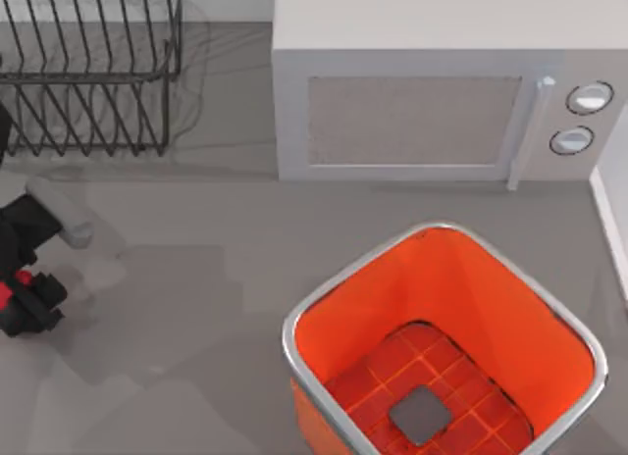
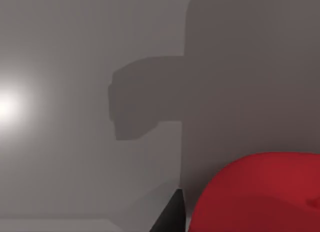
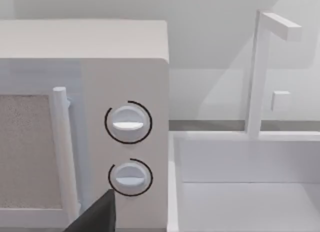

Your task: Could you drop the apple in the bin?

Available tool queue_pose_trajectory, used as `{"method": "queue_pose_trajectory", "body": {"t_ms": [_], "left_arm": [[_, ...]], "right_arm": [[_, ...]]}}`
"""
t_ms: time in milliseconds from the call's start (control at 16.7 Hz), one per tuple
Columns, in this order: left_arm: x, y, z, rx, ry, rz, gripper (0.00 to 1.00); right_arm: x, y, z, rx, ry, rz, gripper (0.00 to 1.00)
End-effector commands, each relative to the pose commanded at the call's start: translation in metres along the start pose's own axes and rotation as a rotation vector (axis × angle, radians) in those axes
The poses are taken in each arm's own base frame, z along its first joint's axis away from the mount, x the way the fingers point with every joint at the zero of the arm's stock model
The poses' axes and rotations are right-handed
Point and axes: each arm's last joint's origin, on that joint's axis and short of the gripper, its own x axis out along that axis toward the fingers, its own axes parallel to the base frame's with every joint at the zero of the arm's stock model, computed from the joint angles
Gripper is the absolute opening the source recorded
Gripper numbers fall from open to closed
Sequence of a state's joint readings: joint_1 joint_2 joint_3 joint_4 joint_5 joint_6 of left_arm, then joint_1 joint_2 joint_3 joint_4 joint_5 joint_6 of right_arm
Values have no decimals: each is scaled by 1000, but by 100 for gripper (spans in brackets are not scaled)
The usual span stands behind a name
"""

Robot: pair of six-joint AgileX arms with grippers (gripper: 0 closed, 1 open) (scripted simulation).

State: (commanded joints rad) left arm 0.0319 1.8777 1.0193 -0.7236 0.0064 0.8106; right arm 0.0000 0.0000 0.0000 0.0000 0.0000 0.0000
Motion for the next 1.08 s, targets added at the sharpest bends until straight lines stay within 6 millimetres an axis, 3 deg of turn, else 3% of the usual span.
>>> {"method": "queue_pose_trajectory", "body": {"t_ms": [360, 900, 1080], "left_arm": [[-26, 6, 5, -6, -19, 16, 0], [-141, 2, 3, 1, -4, 2, 0], [-158, -2, 0, 0, -14, 12, 0]], "right_arm": [[0, 0, 0, 0, 0, 0, 100], [0, 0, 0, 0, 0, 0, 100], [0, 0, 0, 0, 0, 0, 100]]}}
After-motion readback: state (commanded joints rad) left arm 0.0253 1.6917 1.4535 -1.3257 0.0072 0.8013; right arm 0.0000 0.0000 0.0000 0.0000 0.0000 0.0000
